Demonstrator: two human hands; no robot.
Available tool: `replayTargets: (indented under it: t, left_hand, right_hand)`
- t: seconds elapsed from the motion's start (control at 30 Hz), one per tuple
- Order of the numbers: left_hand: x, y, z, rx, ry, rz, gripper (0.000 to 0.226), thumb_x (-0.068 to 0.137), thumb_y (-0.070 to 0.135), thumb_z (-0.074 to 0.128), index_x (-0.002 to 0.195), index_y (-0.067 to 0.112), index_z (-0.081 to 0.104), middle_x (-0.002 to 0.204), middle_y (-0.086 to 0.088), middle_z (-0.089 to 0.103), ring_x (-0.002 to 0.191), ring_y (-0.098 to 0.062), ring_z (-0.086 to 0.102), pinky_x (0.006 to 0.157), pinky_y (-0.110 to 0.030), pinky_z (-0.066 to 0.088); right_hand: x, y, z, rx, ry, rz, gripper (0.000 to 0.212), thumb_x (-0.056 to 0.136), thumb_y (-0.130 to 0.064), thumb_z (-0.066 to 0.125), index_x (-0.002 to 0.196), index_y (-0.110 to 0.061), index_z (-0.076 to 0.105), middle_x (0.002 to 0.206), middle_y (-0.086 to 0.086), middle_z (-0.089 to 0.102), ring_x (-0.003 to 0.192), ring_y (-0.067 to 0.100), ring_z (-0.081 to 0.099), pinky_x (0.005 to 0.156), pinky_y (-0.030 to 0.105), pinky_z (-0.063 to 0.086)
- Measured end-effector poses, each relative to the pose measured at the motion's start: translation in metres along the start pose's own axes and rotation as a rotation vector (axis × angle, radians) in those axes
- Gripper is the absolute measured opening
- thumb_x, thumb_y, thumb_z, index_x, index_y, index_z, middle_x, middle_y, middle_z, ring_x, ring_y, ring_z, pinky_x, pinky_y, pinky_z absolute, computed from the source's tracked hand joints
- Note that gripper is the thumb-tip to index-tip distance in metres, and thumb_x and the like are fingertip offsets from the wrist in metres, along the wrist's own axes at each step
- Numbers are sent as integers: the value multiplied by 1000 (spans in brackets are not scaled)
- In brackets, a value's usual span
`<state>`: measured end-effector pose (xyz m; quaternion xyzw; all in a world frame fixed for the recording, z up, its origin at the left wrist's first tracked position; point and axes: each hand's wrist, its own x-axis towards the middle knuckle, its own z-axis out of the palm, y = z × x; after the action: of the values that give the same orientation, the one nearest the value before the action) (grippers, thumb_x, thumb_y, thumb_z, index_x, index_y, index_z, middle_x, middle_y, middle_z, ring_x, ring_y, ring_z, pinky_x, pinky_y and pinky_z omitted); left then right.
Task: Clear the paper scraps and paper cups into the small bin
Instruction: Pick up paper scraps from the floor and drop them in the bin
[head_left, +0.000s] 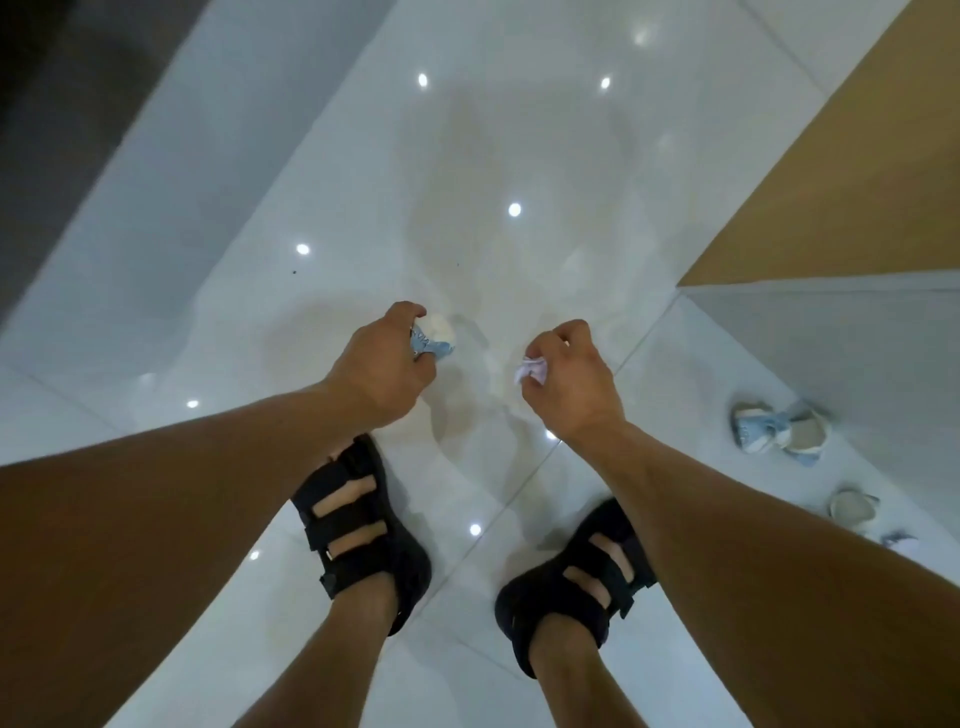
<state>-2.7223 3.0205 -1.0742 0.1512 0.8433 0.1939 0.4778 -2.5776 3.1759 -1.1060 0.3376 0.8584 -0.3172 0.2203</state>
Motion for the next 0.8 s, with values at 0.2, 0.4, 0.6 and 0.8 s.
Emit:
replayTargets:
  t: [0.2,0.4,0.6,0.8]
  left_hand:
    - [-61,34,-70,-54,44,-8,53,93,21,57,141,14,35,129,-13,54,108,-26,55,86,-25,41]
    - [-168,75,-170,-105,122,-82,53,94,20,56,143,16,34,131,-13,53,111,-26,55,93,-29,44]
    - [-320,100,-266,-194,338,-178,47,95,22,55,138,20,36,123,-10,57,100,-23,57,86,-32,52]
    - [-487,105,-297,-277,509,-263,47,92,18,57,135,19,39,124,-12,59,104,-28,58,91,-36,49]
  right_hand:
    - [-41,-58,-84,24,-55,-59,14,91,-16,58,105,-16,61,116,-4,47,82,16,61,75,21,44]
    - [-103,-160,-184,-109,-203,-274,36,96,-19,54,132,-16,56,134,1,45,108,20,59,91,18,41]
    - [-197,-281,-263,-197,-220,-489,37,97,-21,54,134,-22,55,135,-4,45,106,12,60,93,11,40]
    - [-309,-389,-311,-313,-280,-705,37,98,-19,52,135,-20,53,138,0,43,109,21,59,95,24,46]
